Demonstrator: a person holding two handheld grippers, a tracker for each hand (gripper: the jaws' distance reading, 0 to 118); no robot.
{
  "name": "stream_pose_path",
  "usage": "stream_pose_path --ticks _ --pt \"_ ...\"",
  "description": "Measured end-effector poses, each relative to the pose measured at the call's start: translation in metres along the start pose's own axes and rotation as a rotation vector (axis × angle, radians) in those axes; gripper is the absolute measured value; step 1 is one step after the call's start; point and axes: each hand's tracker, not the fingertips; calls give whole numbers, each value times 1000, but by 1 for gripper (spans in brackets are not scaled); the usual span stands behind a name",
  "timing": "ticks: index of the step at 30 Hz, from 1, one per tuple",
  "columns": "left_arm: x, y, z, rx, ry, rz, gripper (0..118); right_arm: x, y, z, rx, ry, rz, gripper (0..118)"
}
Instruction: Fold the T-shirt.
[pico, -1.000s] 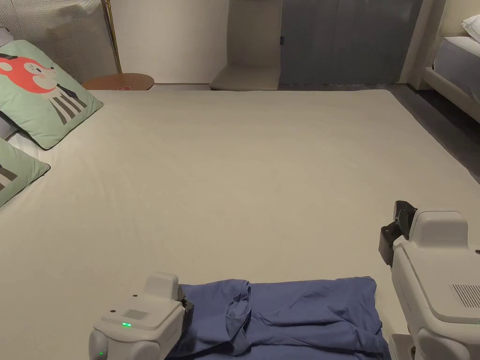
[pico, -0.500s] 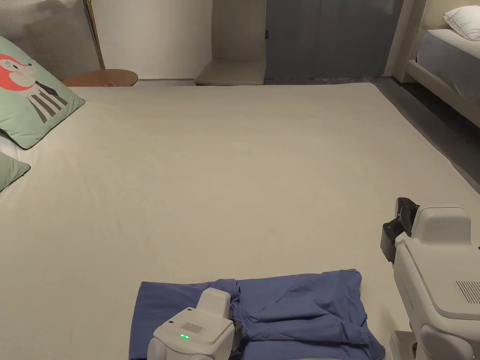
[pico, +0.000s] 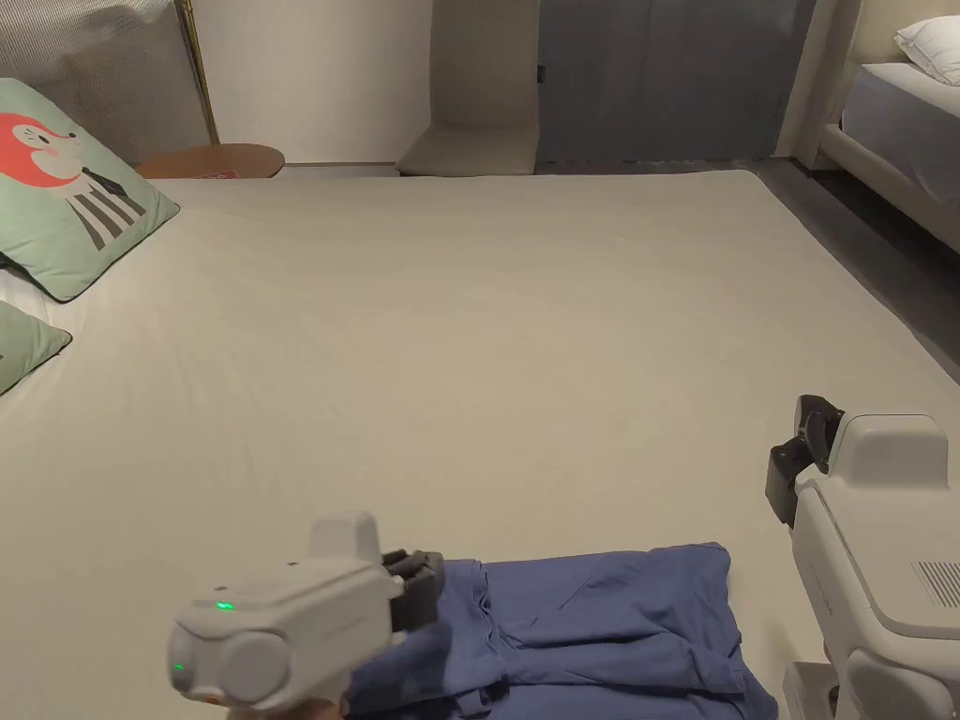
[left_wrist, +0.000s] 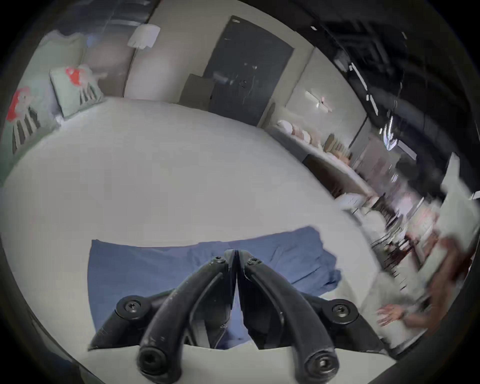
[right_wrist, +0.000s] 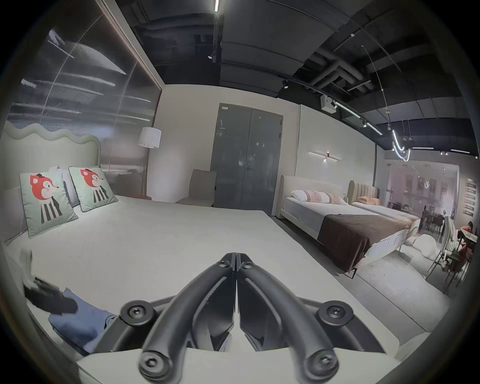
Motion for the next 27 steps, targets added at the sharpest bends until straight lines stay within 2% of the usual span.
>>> stream_pose_path --ticks 3,4,6,7,8,10,16,22,23,24,25,26,27 --pt "-53 16 14 -25 -88 196 3 -4 1 -1 -1 8 3 1" --pt "-68 18 20 -15 -108 267 13 -5 1 -1 -2 11 3 1" --pt "-94 19 30 -43 -144 381 46 -8 1 -2 -3 16 6 1" --pt "-105 19 31 -68 -155 405 71 -10 1 -2 -4 16 8 1" --pt "-114 18 34 -88 -145 414 87 -11 1 -2 -6 17 9 1" --pt "-154 15 29 -86 -124 398 107 -13 0 -4 -10 20 9 1" --pt "-190 -5 21 -163 -129 454 107 -22 -1 -8 -25 31 29 1" --pt "-171 -24 8 -220 -112 457 105 -27 -2 -10 -35 34 44 1" --pt "-169 -25 7 -220 -119 460 101 -27 -2 -11 -38 34 45 1" --pt "-167 -25 7 -206 -130 462 93 -27 -2 -12 -40 34 46 1" --pt "-190 -33 -3 -203 -143 457 72 -28 -3 -12 -41 34 47 1" --pt "-189 -32 -4 -200 -156 460 65 -28 -3 -12 -43 32 49 1" --pt "-186 -31 -10 -216 -133 457 63 -28 -3 -13 -45 33 48 1"
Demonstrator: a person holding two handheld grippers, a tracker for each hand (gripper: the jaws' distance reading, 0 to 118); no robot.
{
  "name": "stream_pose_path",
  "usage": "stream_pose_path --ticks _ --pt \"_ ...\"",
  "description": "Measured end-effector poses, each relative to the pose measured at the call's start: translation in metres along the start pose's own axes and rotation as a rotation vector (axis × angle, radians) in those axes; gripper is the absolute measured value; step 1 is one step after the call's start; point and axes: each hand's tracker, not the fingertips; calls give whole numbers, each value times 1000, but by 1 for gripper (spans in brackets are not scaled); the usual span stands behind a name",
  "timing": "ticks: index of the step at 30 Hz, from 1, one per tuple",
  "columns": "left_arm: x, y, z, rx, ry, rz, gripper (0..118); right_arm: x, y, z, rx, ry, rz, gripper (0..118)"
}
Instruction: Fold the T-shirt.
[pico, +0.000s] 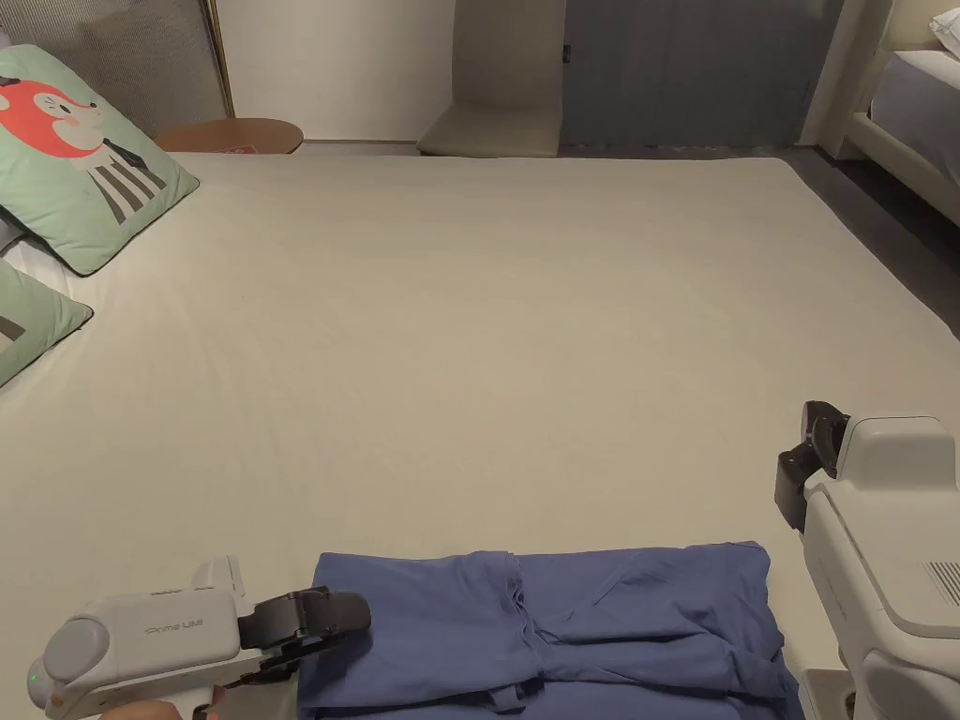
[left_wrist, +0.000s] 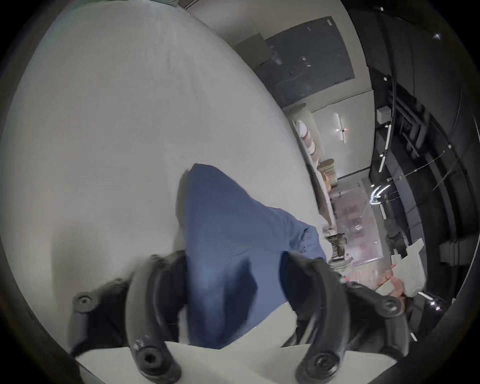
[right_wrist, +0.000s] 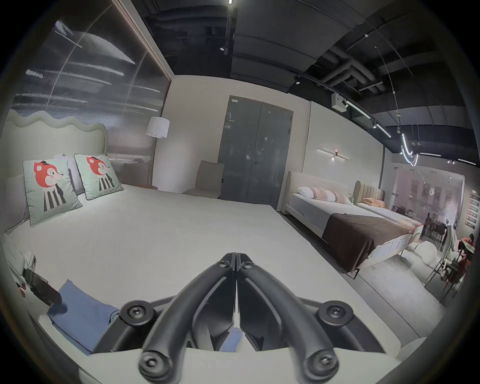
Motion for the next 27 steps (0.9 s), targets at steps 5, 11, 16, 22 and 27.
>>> stream_pose_path --ticks 5,11,16,22,27 --pt "18 -9 -4 -5 92 -81 47 0 -2 -2 -3 3 -12 1" --pt "28 -17 10 35 119 -131 9 -1 0 -4 5 12 -25 1" --pt "45 -9 45 55 148 -184 9 -3 4 -5 15 25 -30 1" --pt "39 9 105 118 302 -226 9 -6 6 -4 27 44 -40 1" --pt "27 25 138 164 377 -204 9 -9 4 -3 30 55 -47 1"
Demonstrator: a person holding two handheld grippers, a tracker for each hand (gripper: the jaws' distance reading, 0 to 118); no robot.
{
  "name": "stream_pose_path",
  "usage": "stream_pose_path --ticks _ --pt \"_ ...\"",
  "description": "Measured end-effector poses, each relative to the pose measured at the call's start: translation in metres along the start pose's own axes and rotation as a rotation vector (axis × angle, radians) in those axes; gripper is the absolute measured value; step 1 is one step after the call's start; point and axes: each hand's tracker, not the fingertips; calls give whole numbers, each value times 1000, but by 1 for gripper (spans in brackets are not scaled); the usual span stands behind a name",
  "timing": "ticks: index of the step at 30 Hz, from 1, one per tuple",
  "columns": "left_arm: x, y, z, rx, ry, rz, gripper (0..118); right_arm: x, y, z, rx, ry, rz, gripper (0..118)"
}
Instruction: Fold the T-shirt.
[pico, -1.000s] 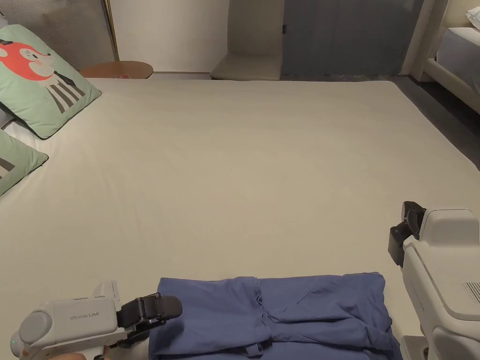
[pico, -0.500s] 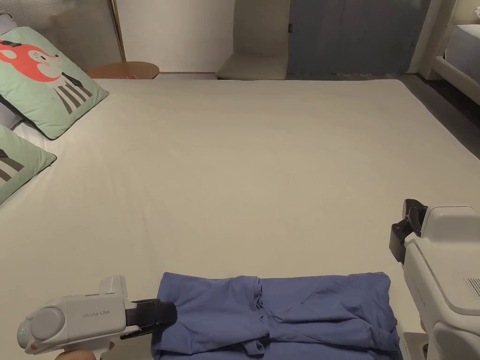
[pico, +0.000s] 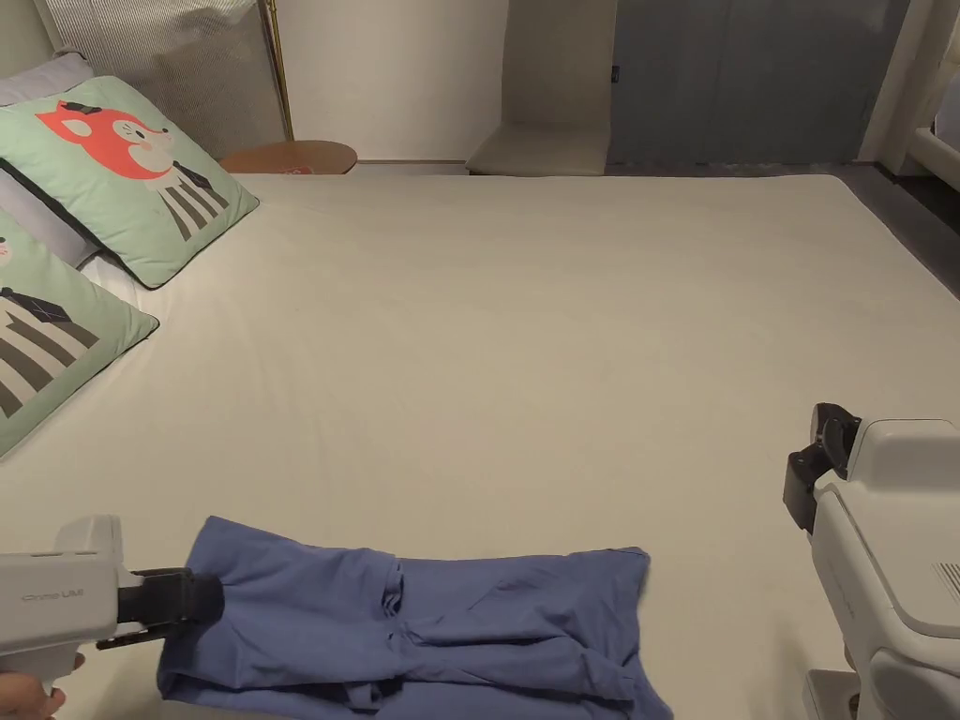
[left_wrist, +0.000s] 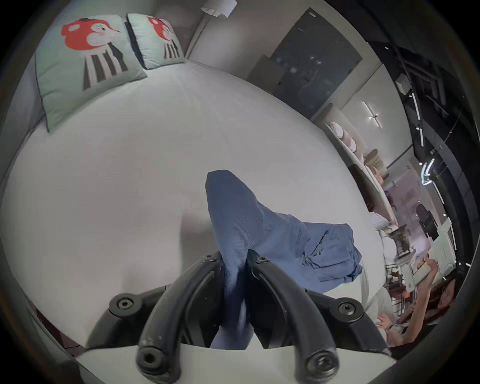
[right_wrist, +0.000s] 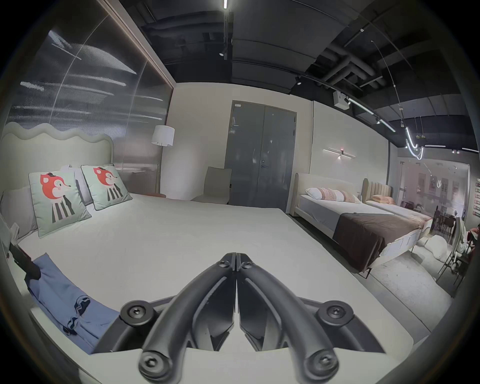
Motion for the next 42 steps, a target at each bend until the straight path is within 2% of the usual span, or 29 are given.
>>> stream_pose_path --ticks 4,10,14,15,24,30,31,32,33,34,35,36,39,42 --pt "21 6 -4 -1 25 -23 9 -1 0 1 -2 5 -2 1" --pt "101 17 -25 -58 22 -99 9 4 1 3 2 2 -1 1" --pt "149 19 -48 -92 -43 -207 9 12 2 6 7 -6 -7 1" --pt "176 11 -47 -110 -63 -219 9 15 1 7 7 -12 -8 1" --pt "272 -12 -120 -235 -168 -315 9 40 -3 13 -1 -54 -17 1" --pt "304 -43 -171 -301 -91 -387 13 51 -6 16 -4 -81 -17 1" --pt "306 -46 -177 -304 -86 -382 18 52 -6 16 -5 -83 -18 1" --pt "309 -49 -181 -312 -82 -380 29 54 -7 16 -7 -86 -18 1" --pt "310 -51 -181 -313 -94 -377 47 54 -7 16 -9 -90 -16 1" --pt "311 -52 -182 -305 -128 -363 73 55 -7 16 -11 -91 -15 1" --pt "315 -56 -174 -304 -166 -341 91 55 -7 16 -12 -91 -16 1" --pt "316 -56 -173 -311 -194 -318 91 56 -8 16 -14 -90 -19 1" --pt "316 -51 -167 -264 -209 -306 109 55 -7 16 -14 -91 -19 1" --pt "314 -43 -145 -123 -221 -340 109 55 -7 17 -12 -89 -24 1"
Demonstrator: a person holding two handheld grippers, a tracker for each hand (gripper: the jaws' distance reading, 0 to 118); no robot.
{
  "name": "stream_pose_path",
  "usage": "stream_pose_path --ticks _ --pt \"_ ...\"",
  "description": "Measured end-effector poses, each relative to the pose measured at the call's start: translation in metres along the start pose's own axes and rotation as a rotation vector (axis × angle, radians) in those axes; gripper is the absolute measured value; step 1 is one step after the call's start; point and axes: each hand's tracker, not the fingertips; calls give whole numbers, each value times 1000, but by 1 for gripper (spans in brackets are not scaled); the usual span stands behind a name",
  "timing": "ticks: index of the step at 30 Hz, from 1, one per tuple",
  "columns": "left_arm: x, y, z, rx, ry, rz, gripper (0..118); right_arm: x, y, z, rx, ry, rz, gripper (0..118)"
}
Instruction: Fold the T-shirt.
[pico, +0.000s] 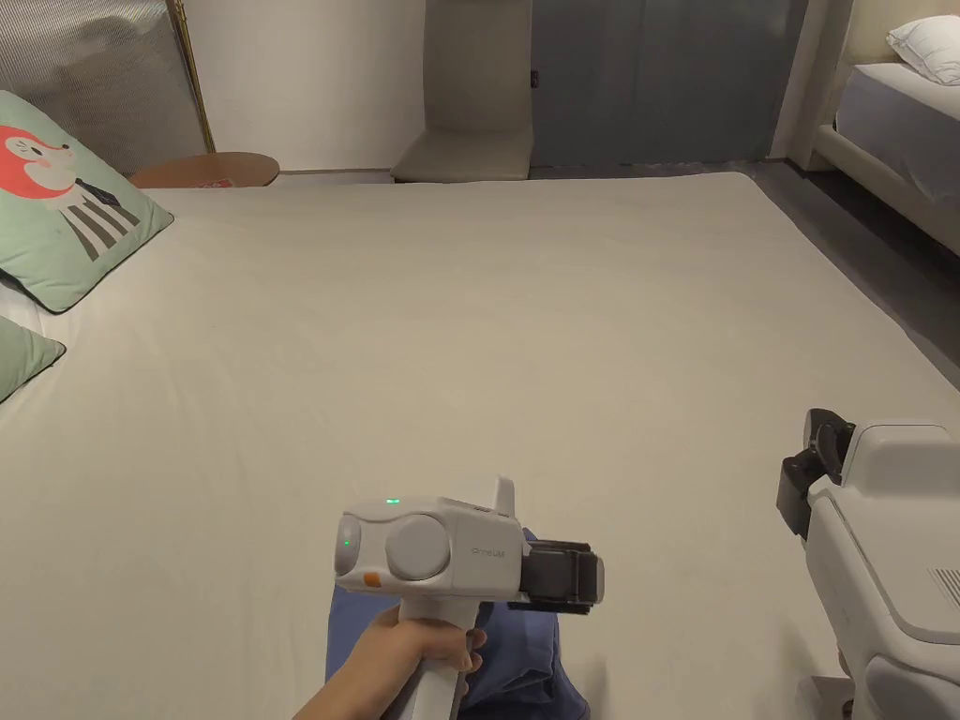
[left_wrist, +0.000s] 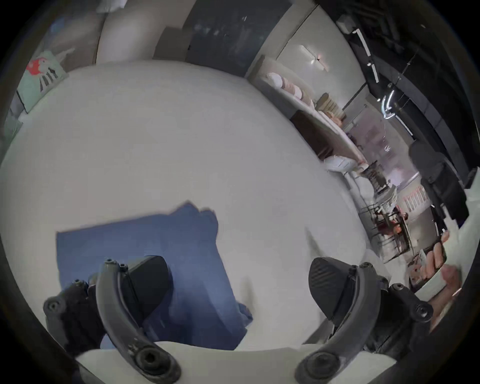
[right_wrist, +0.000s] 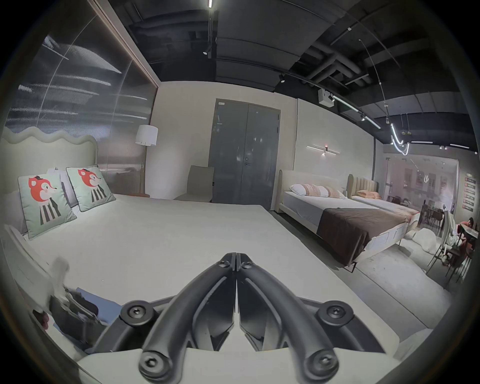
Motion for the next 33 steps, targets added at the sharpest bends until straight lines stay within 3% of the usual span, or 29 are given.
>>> stream_pose_path --ticks 5,7,9,10,11,12,21,33 --pt "6 -16 55 347 145 -144 107 -4 2 1 5 9 2 1" --pt "4 -26 64 440 241 -214 95 -6 3 2 6 14 4 1" --pt "-3 -33 64 488 329 -246 60 -7 3 2 7 19 4 1" --pt "-6 -38 63 491 365 -248 27 -7 3 3 8 21 5 1" --pt "-9 -41 60 483 390 -251 8 -8 3 3 9 21 5 1" --pt "-14 -46 57 468 405 -251 0 -8 4 3 8 23 4 1" --pt "-31 -86 1 229 400 -227 0 -8 2 4 2 28 5 1" --pt "14 -108 -48 196 314 -260 0 9 -1 6 -10 -4 16 1"
